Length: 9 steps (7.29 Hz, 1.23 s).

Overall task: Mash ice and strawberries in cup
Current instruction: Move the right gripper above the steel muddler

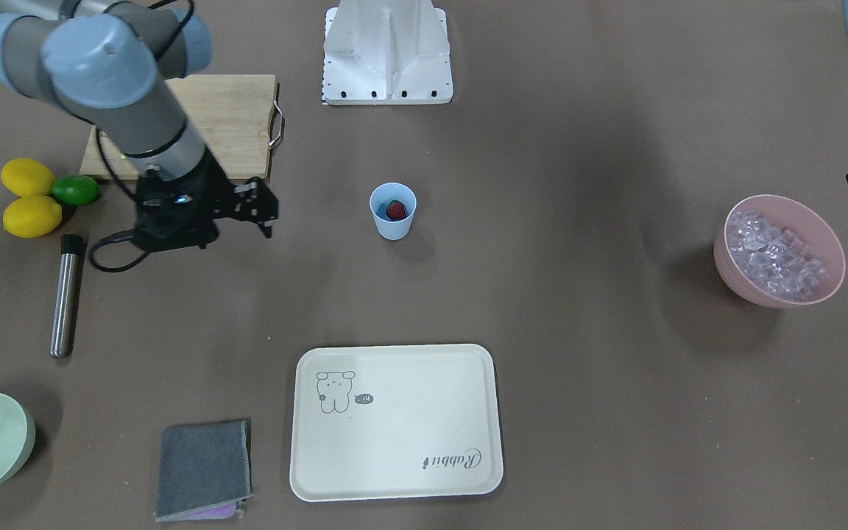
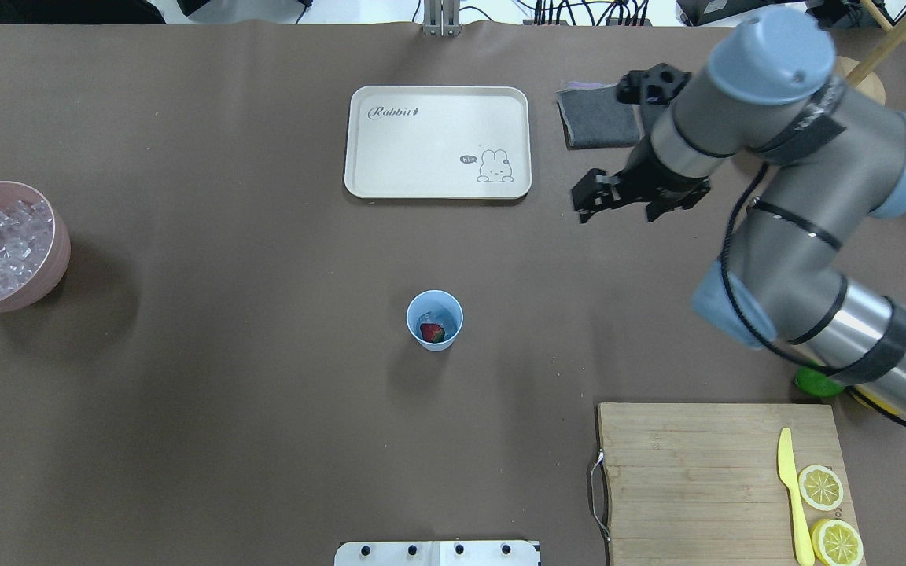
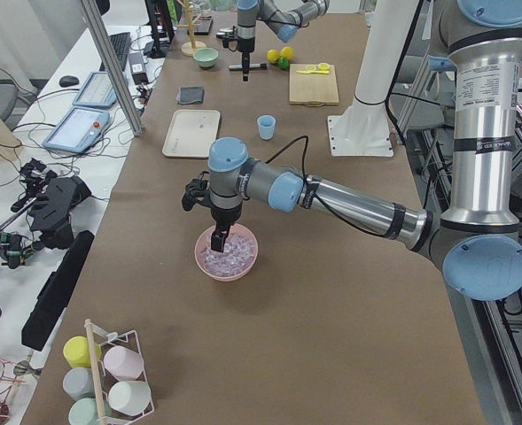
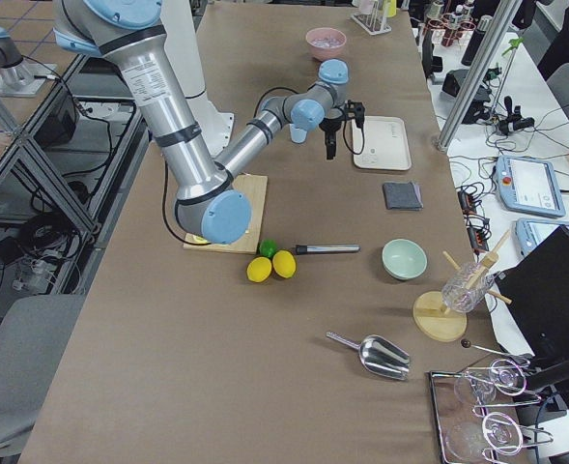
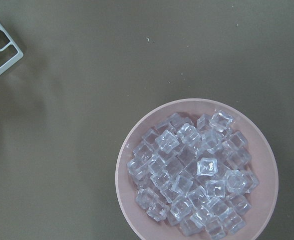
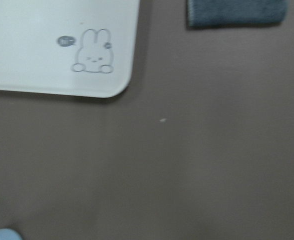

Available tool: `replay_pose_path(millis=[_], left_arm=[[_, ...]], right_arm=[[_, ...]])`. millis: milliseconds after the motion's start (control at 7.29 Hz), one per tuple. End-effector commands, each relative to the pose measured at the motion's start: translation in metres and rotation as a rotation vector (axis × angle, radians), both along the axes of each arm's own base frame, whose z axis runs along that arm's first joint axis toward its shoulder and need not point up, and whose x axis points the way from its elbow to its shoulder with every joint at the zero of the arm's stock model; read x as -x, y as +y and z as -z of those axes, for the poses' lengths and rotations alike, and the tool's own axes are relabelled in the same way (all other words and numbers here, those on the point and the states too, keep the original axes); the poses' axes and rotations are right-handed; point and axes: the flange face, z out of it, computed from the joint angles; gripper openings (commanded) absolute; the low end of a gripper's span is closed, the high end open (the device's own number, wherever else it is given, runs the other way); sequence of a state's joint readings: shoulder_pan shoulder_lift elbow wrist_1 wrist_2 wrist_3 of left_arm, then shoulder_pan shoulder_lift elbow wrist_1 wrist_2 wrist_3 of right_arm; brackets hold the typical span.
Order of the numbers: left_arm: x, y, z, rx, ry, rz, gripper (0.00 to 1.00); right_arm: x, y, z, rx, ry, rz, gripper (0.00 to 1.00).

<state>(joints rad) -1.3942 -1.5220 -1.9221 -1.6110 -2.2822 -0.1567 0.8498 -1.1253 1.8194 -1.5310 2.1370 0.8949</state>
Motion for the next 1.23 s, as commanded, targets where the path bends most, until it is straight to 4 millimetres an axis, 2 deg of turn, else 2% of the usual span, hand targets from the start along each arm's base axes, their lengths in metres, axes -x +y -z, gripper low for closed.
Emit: replay_pose_path(millis=[0, 274, 411, 823, 960, 1097], left_arm=[[0.018, 0.002, 0.007, -0.010, 0.010, 0.030, 0.97], [0.017, -0.001, 0.015, -0.024, 0.014, 0.031, 0.97], [0.017, -0.003, 0.018, -0.027, 0.015, 0.034, 0.97], [0.016, -0.006, 0.027, -0.045, 0.016, 0.037, 0.97], [0.016, -0.008, 0.027, -0.045, 0.015, 0.038, 0.97], [0.015, -0.009, 0.028, -0.047, 0.015, 0.036, 0.97]], right_arm=[[-0.082, -0.028, -0.090, -0.012, 0.086, 0.020, 1.00], [-0.100, -0.059, -0.168, 0.054, 0.158, 0.021, 1.00], [-0.098, -0.066, -0.191, 0.060, 0.166, 0.028, 1.00], [-0.087, -0.078, -0.242, 0.066, 0.167, 0.028, 0.97], [-0.079, -0.078, -0.254, 0.065, 0.168, 0.040, 0.91], [-0.075, -0.076, -0.255, 0.060, 0.166, 0.048, 0.82]])
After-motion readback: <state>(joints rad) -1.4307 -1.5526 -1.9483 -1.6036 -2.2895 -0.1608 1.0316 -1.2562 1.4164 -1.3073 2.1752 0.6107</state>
